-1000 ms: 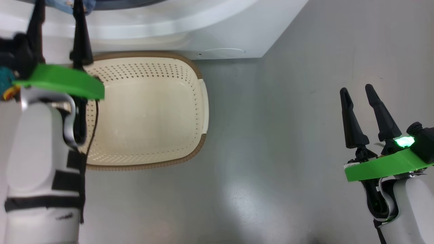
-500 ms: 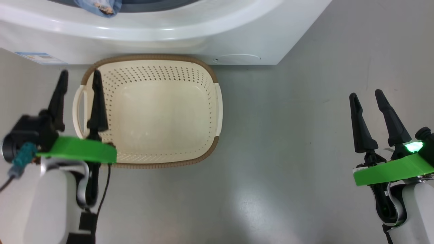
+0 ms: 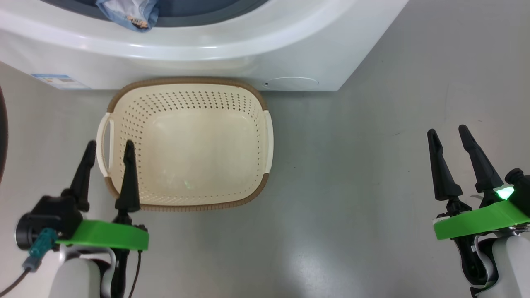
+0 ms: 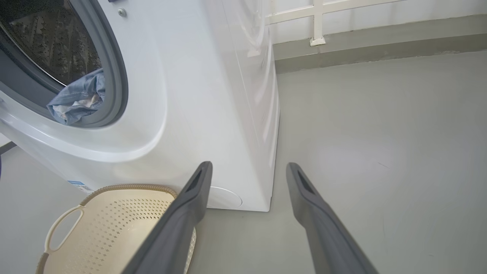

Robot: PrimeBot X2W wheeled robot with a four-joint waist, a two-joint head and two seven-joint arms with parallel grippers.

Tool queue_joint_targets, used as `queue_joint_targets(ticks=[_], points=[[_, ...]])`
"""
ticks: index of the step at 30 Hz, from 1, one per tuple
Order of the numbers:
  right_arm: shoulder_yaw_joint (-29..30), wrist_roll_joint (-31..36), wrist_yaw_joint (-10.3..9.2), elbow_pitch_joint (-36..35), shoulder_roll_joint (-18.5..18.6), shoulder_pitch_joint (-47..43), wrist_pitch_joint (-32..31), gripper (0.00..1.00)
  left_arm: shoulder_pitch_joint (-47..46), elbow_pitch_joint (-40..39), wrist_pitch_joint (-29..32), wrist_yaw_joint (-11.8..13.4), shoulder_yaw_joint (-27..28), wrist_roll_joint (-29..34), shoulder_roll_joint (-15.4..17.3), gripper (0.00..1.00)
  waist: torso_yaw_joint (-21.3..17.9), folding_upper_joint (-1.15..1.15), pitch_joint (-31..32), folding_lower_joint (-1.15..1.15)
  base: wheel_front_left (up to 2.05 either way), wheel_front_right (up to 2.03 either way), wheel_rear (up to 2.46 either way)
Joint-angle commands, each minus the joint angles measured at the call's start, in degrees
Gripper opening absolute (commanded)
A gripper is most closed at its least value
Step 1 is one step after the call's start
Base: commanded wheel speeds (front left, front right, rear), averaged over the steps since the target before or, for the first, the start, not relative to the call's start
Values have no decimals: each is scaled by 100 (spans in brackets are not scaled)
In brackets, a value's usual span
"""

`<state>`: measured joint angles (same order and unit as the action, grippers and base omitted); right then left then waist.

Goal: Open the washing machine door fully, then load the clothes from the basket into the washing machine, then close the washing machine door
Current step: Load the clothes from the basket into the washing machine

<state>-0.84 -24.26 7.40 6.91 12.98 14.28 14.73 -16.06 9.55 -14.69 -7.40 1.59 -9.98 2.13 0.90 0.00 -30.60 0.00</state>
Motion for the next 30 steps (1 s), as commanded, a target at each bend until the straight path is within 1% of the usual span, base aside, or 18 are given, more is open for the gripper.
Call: queue_joint_targets(ticks=[1,7,12,20,30], points=[[-96,57,9,-99,63,-164,27,100,193,-194,-30,-9,188,-28,96,100,-24,0,28,0,0,0,0],[-94,78,9,-98,45,-193,27,100,363,-302,-30,-9,204,-50,83,100,-42,0,60,0,0,0,0],[-87,87,9,-101,34,-187,27,100,234,-292,-30,-9,155,-75,78,100,-27,0,20,0,0,0,0],[-51,76,9,-122,11,-99,27,100,-395,-69,-30,-9,-50,-107,77,100,-9,0,-127,0,0,0,0],[-47,71,9,-139,-57,11,27,100,-1379,565,-30,-9,-113,-94,203,100,-61,0,-287,0,0,0,0]])
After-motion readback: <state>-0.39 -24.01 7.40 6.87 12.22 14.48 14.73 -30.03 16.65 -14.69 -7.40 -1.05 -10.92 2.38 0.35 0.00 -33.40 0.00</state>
